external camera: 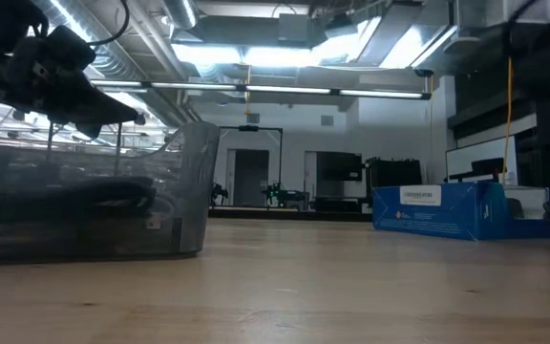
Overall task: Pick and place USB-C Cables
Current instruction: Put the black charger cable into the black bin
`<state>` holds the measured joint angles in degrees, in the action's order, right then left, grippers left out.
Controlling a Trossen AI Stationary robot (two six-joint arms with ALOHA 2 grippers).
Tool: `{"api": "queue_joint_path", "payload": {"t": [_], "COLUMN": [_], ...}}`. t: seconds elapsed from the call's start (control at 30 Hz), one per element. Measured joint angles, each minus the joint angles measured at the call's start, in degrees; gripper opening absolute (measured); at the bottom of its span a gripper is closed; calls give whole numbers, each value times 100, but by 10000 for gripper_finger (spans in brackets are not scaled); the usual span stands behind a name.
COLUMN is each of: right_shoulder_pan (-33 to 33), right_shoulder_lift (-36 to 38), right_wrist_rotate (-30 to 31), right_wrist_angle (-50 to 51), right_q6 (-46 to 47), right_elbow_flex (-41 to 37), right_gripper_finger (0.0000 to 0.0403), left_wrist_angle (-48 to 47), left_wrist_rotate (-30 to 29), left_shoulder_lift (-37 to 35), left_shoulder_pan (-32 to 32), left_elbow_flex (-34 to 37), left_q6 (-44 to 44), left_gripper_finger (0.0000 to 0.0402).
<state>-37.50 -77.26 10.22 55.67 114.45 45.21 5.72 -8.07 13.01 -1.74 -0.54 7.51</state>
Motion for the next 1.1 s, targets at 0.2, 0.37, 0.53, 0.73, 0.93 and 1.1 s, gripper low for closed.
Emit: {"api": "queue_joint_path", "payload": {"t": [0.2,0.37,0.53,0.73,0.93,1.1], "right_shoulder_pan": [0,7,-19,-81,-87,-45], "right_shoulder_lift": [-141,-307,-556,-645,-648,-636], "right_wrist_rotate": [-154,-8,-857,-798,-783,188], "right_wrist_angle": [-1161,-1867,-2034,-2006,-1866,-1838], "right_q6": [239,413,496,220,-132,-1157], "right_elbow_flex": [-741,-994,-997,-988,-949,-405], "right_gripper_finger": [169,169,169,166,48,41], "left_wrist_angle": [-8,-9,-15,-69,-68,-65], "left_wrist_rotate": [-18,-18,-20,-38,-40,-40], "left_shoulder_lift": [0,0,0,0,0,0], "left_shoulder_pan": [0,0,2,2,2,2], "left_elbow_flex": [0,0,0,4,4,4], "left_q6": [1,-2,-9,-14,-14,-13], "left_gripper_finger": [0,0,0,0,0,0]}}
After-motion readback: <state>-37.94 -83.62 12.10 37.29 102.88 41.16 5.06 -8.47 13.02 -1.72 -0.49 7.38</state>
